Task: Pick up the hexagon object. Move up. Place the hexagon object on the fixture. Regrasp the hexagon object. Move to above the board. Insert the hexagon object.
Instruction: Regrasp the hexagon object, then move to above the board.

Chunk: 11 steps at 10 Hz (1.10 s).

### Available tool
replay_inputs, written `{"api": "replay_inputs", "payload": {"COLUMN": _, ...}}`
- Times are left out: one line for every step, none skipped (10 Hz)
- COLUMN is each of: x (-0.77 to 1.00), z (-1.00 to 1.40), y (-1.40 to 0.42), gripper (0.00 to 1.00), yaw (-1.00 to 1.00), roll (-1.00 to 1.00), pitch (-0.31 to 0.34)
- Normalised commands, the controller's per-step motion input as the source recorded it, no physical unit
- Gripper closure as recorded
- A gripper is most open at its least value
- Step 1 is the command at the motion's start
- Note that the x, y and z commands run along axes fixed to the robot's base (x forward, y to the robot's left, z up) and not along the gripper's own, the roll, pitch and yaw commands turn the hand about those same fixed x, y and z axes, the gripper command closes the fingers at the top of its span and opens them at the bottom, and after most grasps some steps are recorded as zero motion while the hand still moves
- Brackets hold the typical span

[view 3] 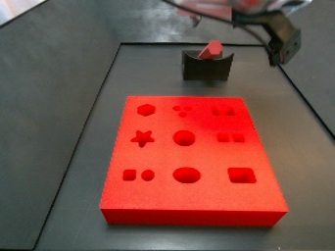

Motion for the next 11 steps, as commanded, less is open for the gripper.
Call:
{"api": "replay_inputs", "payload": {"x": 0.11, "z": -1.0, "y": 0.02, "gripper": 0.0, "yaw": 0.03, "roll": 0.07, "pitch": -0.093}}
{"api": "replay_inputs", "payload": {"x": 0.1, "z": -0.86, "y": 0.01, "gripper": 0.0, "yaw": 0.01, "roll": 0.08, "pitch": -0.083}}
{"api": "replay_inputs", "payload": {"x": 0.09, "z": -0.69, "y": 0.0, "gripper": 0.0, "yaw": 0.0, "roll": 0.08, "pitch": -0.07}}
{"api": "replay_inputs", "payload": {"x": 0.09, "z": -0.48, "y": 0.0, "gripper": 0.0, "yaw": -0.01, "roll": 0.07, "pitch": -0.048}}
{"api": "replay_inputs", "payload": {"x": 0.08, "z": -0.38, "y": 0.0, "gripper": 0.0, "yaw": -0.02, "roll": 0.07, "pitch": -0.037}}
{"api": "replay_inputs", "payload": {"x": 0.07, "z": -0.19, "y": 0.0, "gripper": 0.0, "yaw": -0.01, "roll": 0.07, "pitch": -0.025}}
{"api": "replay_inputs", "payload": {"x": 0.0, "z": 0.0, "y": 0.0, "gripper": 1.0, "yaw": 0.0, "roll": 0.0, "pitch": 0.0}}
{"api": "replay_inputs", "payload": {"x": -0.14, "z": 1.0, "y": -0.08, "gripper": 1.0, "yaw": 0.27, "roll": 0.24, "pitch": 0.066}}
{"api": "replay_inputs", "payload": {"x": -0.14, "z": 1.0, "y": -0.09, "gripper": 1.0, "yaw": 0.27, "roll": 0.21, "pitch": 0.044}}
{"api": "replay_inputs", "payload": {"x": -0.13, "z": 1.0, "y": -0.08, "gripper": 1.0, "yaw": 0.25, "roll": 0.15, "pitch": -0.004}}
{"api": "replay_inputs", "payload": {"x": -0.13, "z": 1.0, "y": -0.08, "gripper": 1.0, "yaw": 0.24, "roll": 0.1, "pitch": -0.03}}
